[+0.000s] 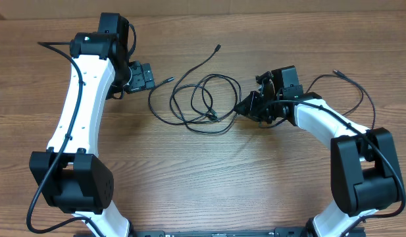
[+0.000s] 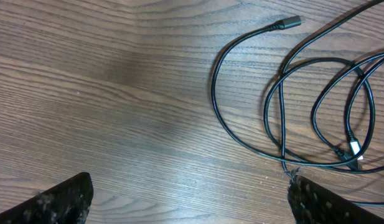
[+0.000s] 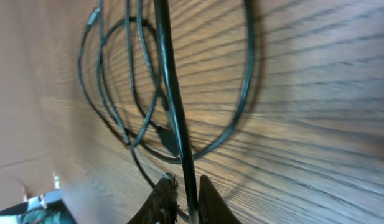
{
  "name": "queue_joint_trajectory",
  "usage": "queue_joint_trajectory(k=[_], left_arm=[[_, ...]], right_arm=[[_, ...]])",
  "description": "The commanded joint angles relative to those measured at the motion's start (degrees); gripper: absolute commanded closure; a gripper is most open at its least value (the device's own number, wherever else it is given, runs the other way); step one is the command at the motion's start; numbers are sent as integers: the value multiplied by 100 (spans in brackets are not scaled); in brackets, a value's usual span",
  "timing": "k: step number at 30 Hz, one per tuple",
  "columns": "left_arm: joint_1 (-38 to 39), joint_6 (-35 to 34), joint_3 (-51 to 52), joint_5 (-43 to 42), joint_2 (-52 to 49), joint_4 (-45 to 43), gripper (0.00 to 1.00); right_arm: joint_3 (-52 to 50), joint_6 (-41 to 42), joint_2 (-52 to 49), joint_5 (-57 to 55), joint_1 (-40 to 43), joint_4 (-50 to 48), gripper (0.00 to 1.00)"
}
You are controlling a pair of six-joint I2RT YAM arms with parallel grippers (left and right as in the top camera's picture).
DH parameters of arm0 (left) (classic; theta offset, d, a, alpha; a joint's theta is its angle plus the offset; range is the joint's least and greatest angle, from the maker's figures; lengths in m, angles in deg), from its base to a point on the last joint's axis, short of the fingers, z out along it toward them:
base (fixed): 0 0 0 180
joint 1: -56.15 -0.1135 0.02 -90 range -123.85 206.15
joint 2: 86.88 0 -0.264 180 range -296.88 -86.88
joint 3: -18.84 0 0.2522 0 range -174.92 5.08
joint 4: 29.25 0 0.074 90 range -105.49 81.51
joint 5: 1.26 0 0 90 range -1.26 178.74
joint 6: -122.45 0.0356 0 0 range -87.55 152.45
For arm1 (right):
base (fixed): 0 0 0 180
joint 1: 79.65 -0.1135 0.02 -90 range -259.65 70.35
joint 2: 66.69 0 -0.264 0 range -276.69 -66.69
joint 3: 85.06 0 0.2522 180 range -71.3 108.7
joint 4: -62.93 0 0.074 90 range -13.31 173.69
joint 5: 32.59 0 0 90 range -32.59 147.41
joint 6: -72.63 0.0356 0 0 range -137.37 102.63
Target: Untangle cables
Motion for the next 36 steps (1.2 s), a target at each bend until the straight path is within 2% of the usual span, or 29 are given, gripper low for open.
queue_joint_trajectory(k=[1, 8, 10, 12, 18, 21, 25, 26, 32, 36], left_arm=[[31, -103, 24, -26, -57, -4, 0], [31, -103, 24, -26, -57, -4, 0], [31, -103, 24, -26, -57, -4, 1], [31, -103, 24, -26, -57, -4, 0], [31, -103, 24, -26, -57, -4, 0], [31, -103, 24, -26, -57, -4, 1], [31, -103, 24, -26, -57, -2, 0], [31, -103, 24, -26, -57, -4, 0], [31, -103, 24, -26, -57, -4, 0], [31, -103, 24, -26, -57, -4, 0]], right_arm=[[-35, 28, -216, 404, 9, -140, 88], [-35, 28, -535, 452, 7, -306, 87], [-35, 28, -588, 450, 7, -343, 89], [-35, 31, -586, 474, 7, -326, 96], [13, 109, -485, 1956, 31, -422, 96], [210, 85, -11, 2597, 20, -437, 96], [326, 87, 623, 2898, 17, -487, 96], [391, 94, 1060, 2977, 17, -564, 96], [780, 94, 2159, 2975, 17, -612, 96], [997, 170, 2734, 2977, 17, -1132, 96]])
